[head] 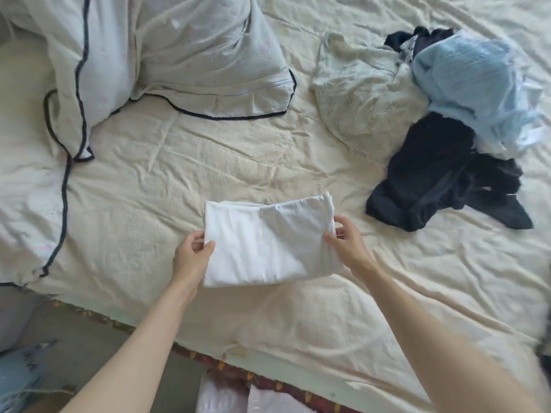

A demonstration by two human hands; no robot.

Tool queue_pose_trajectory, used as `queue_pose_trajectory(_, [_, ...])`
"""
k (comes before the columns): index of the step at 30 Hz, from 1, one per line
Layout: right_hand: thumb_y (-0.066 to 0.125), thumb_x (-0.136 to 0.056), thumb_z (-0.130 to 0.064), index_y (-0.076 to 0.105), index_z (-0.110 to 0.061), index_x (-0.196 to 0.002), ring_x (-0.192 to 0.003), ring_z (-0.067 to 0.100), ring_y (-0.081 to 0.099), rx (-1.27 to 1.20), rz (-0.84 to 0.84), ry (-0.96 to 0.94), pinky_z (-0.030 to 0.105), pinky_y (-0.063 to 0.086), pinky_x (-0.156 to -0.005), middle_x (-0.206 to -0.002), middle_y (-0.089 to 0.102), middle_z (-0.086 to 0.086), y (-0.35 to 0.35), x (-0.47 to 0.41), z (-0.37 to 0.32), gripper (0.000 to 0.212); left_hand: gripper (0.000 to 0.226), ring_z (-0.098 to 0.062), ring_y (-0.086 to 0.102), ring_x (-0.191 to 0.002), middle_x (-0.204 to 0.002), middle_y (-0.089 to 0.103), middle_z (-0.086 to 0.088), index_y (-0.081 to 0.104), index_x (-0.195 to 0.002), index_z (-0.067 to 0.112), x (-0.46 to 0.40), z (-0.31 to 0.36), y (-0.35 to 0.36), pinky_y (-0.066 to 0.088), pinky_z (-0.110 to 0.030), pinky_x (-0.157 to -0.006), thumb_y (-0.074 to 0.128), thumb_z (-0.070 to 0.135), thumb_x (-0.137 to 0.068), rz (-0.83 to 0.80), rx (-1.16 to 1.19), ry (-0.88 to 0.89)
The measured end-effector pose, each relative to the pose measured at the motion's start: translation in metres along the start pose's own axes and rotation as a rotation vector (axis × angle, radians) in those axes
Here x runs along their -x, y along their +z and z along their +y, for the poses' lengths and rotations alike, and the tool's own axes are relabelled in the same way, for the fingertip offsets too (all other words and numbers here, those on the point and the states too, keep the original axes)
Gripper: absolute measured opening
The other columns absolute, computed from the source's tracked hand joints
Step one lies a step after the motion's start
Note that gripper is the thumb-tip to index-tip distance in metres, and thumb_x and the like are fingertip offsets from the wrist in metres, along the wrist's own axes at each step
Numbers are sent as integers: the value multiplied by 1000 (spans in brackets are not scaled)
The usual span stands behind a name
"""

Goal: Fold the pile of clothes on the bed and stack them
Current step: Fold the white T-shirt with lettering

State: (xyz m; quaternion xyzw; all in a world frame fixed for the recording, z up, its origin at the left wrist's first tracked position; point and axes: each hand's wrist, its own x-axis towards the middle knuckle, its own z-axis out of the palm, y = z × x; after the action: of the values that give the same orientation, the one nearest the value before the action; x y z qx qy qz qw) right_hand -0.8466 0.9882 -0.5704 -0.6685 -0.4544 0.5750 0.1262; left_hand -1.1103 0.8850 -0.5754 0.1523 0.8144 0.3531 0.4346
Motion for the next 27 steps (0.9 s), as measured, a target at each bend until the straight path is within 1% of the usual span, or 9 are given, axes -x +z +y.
queue_pose_trajectory(3, [55,-89,-7,52,-17,-125,-90,20,61,-58,31,32,32,52,-74,-100,62,6,-20,58,10,37,18,-21,62,-90,-104,63,-6,56,-109,17,39,0,-20,49,-34,-71,58,12,-91,-94,27,-53])
queue_pose_trajectory(7, [55,-88,0,55,-16,-117,-86,21,61,-203,125,74,26,50,-68,-98,64,11,-40,138,41,33,18,-20,64,-88,-100,64,-4,57,-111,16,90,0,-24,49,-29,-63,57,12,-93,-217,-29,-54])
queue_pose_trajectory(11, [56,-90,-4,54,-16,-120,-79,13,61,-280,271,160,22,48,-58,-93,62,5,-57,203,84,33,15,-16,63,-83,-96,64,-1,57,-107,18,129,4,-7,48,-26,-60,57,14,-93,-355,-169,37])
queue_pose_trajectory(13, [57,-89,-5,53,-16,-124,-85,18,62,-322,329,199,29,51,-65,-98,62,7,-69,228,106,36,15,-14,63,-79,-93,64,0,58,-106,18,143,9,9,48,-23,-58,58,13,-92,-423,-257,113])
queue_pose_trajectory(15, [58,-90,-8,51,-14,-128,-96,26,61,-373,389,213,38,52,-78,-107,62,11,-80,250,126,40,16,-16,64,-81,-93,65,-1,60,-106,18,156,17,30,48,-28,-63,59,12,-91,-490,-328,177])
queue_pose_trajectory(18, [60,-90,-12,47,-15,-133,-106,27,58,-461,481,232,41,50,-87,-117,58,11,-99,278,153,45,16,-17,63,-81,-91,66,-1,61,-103,20,182,30,67,46,-29,-64,60,11,-90,-570,-376,239])
queue_pose_trajectory(20, [60,-90,-14,46,-16,-133,-105,24,57,-536,550,240,41,51,-86,-118,56,7,-115,292,170,45,16,-19,63,-81,-91,66,-3,61,-102,18,201,38,96,47,-30,-67,59,9,-89,-628,-393,282])
queue_pose_trajectory(23, [61,-89,-12,46,-16,-132,-96,16,57,-638,643,244,33,51,-74,-110,56,2,-147,307,196,46,17,-16,63,-80,-92,66,-2,62,-100,21,229,50,145,46,-25,-62,58,9,-88,-696,-452,385])
queue_pose_trajectory(27, [59,-89,-6,46,-14,-129,-97,22,61,-792,700,285,37,53,-76,-109,59,3,-207,309,234,43,14,-11,60,-80,-90,64,4,62,-99,25,266,67,234,44,-25,-61,59,17,-88,-732,-620,547])
